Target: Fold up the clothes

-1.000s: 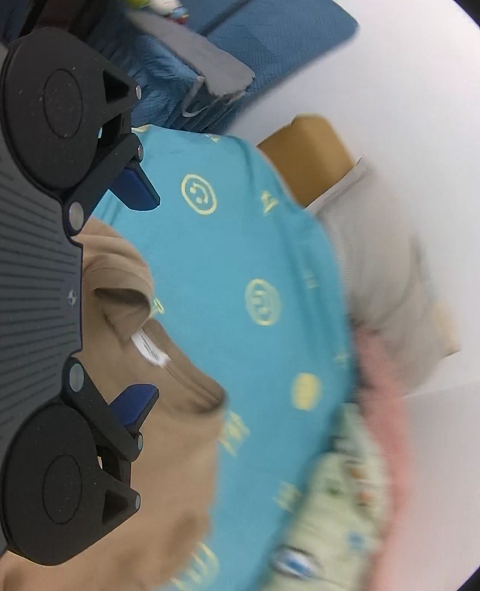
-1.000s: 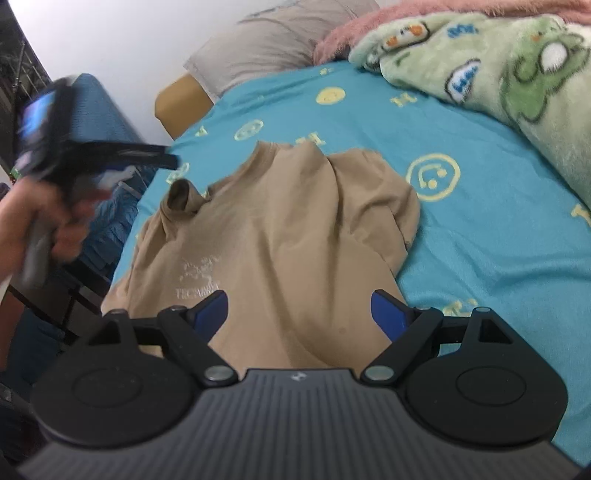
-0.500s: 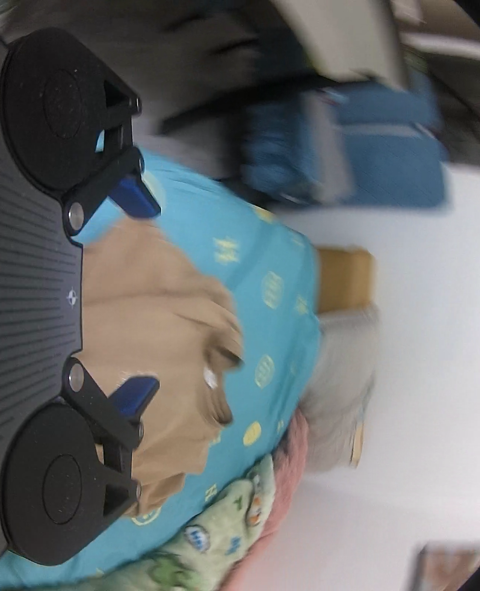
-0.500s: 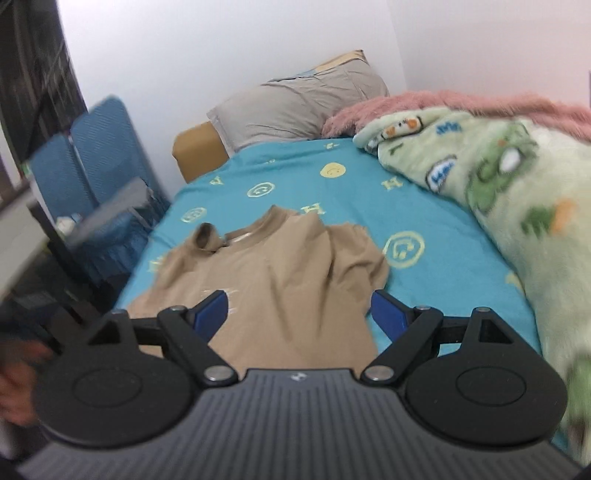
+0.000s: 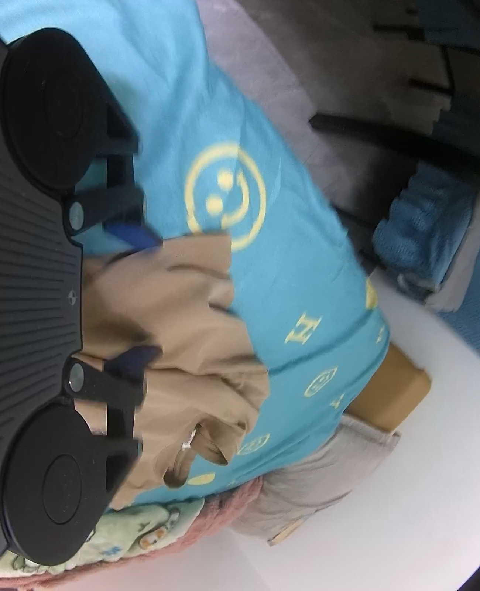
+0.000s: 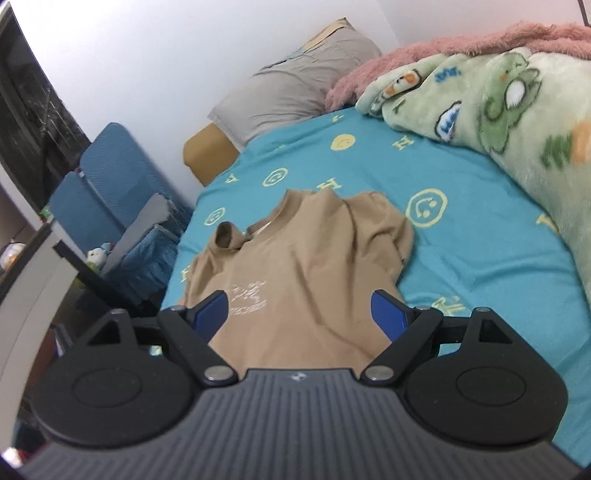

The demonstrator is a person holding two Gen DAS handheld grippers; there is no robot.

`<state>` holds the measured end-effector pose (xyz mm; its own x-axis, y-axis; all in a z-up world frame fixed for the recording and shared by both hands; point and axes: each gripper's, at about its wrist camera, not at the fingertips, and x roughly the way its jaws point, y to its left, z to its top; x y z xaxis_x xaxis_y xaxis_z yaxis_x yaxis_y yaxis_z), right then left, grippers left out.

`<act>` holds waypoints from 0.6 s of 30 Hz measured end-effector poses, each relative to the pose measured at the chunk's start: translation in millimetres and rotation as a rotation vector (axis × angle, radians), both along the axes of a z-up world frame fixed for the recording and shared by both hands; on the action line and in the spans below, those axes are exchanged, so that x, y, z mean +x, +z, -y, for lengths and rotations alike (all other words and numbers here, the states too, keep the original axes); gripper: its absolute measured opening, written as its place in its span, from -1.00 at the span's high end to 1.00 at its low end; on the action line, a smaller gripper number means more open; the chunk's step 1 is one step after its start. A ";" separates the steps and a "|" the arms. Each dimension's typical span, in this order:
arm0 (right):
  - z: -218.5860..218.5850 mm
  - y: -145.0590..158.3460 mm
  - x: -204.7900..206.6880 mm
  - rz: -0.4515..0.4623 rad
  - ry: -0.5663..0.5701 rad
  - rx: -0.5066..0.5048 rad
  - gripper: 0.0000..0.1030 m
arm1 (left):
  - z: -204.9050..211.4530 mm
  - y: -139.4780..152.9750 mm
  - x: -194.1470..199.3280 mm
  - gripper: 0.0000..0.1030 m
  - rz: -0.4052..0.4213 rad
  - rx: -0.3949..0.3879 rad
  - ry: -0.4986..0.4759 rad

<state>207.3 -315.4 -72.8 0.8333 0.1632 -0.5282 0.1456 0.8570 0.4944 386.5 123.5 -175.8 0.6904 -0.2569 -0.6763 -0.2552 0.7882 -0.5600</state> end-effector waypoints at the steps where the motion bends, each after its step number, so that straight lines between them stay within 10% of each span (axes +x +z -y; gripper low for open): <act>1: -1.5 -1.2 2.7 0.003 -0.001 -0.017 -0.67 | 4.9 -2.0 7.5 0.48 0.021 0.022 -0.032; 3: -4.6 -3.7 8.0 0.009 -0.003 -0.050 -0.67 | 15.6 5.1 19.9 0.93 0.037 0.142 -0.084; 8: -12.2 -9.8 21.2 0.023 -0.009 -0.132 -0.67 | 5.5 48.6 65.9 0.94 0.078 0.317 -0.108; 14: -15.8 -23.2 38.2 0.001 -0.014 -0.179 -0.67 | -13.9 77.5 137.8 0.94 -0.026 0.751 0.007; 18: -17.4 -31.0 45.6 -0.017 -0.010 -0.203 -0.67 | -19.1 53.2 149.7 0.89 -0.053 0.762 0.044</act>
